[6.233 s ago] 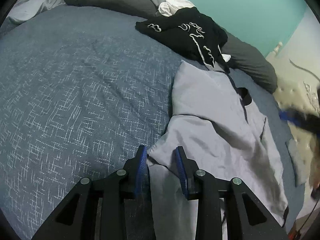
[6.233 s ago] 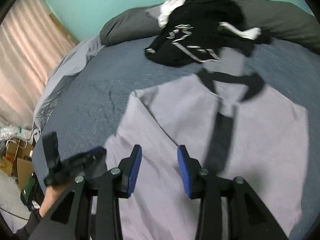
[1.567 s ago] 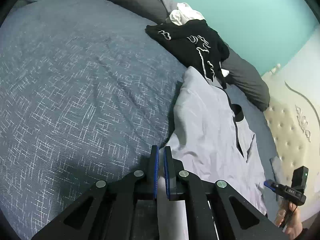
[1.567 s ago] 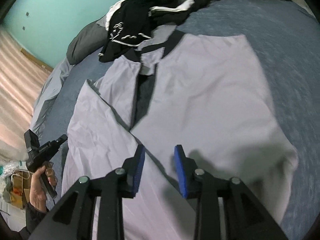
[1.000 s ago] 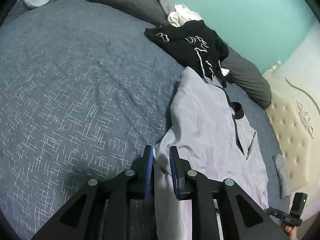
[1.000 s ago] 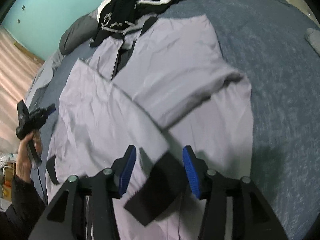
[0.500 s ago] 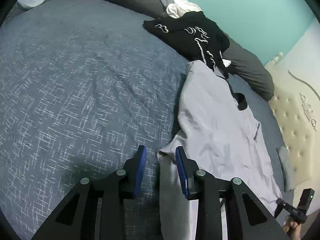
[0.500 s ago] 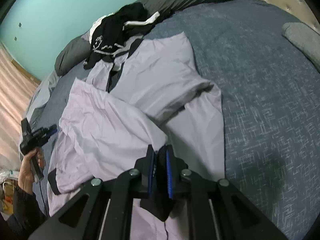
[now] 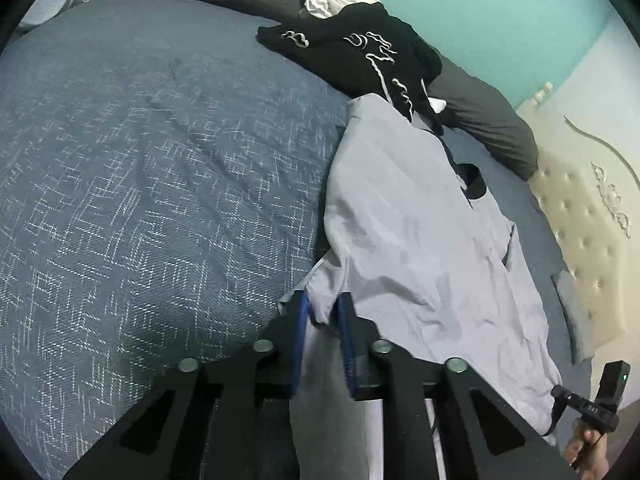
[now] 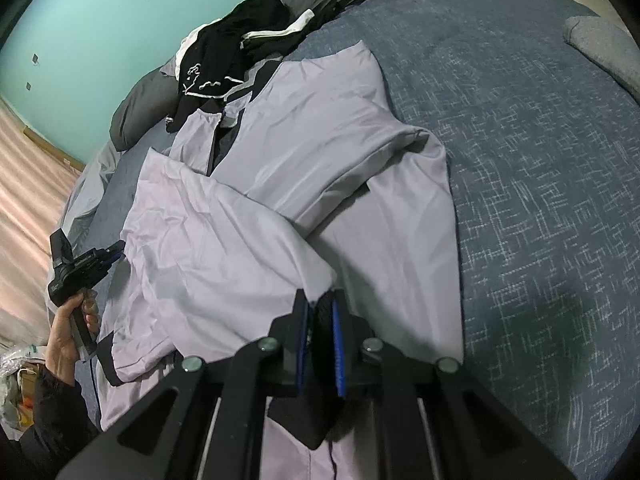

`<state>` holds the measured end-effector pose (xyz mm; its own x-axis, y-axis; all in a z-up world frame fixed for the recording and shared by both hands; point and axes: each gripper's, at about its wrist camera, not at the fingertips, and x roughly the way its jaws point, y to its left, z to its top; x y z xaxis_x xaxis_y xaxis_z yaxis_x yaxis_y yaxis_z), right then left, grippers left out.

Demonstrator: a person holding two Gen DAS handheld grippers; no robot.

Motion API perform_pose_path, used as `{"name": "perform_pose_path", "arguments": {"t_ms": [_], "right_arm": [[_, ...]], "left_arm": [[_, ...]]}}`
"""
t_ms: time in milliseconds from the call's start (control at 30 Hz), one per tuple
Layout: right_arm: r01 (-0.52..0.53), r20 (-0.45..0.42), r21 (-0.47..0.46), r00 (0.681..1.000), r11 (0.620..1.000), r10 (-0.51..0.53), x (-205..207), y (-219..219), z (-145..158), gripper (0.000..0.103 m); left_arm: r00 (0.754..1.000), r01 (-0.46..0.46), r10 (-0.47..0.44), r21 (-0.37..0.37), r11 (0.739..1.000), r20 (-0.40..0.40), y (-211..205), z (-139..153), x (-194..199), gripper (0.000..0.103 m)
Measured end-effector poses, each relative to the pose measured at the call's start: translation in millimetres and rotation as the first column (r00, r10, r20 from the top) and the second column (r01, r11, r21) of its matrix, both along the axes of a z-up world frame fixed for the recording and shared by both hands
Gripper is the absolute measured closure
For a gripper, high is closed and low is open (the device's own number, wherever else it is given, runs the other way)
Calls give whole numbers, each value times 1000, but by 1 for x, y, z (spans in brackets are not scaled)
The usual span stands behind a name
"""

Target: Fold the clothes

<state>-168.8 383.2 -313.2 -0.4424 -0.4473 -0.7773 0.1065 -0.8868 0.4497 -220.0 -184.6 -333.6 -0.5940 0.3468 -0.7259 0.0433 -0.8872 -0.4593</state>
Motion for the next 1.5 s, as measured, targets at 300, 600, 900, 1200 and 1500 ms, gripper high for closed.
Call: {"name": "perform_pose_path", "arguments": {"t_ms": [300, 600, 900, 1200, 1500], "right_arm": [[-1, 4, 5, 1000, 1000, 1, 1, 0, -2, 93], [-4, 12, 0, 1000, 1000, 4, 1, 0, -6, 93], [-7, 17, 4, 1000, 1000, 7, 1, 0, -6, 93], [14, 27, -11, 1000, 1000, -14, 3, 5, -8, 93], [47, 28, 4, 998, 999, -47, 3, 10, 2, 70]], "left_arm": [[997, -75, 72, 163, 984, 26, -24, -8, 7, 94], [990, -141, 142, 116, 983, -1, -34, 3, 9, 95], [997, -75, 74, 43, 996, 18, -20, -5, 4, 102], [994, -104, 104, -8, 995, 22, -27, -2, 5, 103], [997, -72, 74, -82, 994, 20, -24, 5, 14, 103]]}}
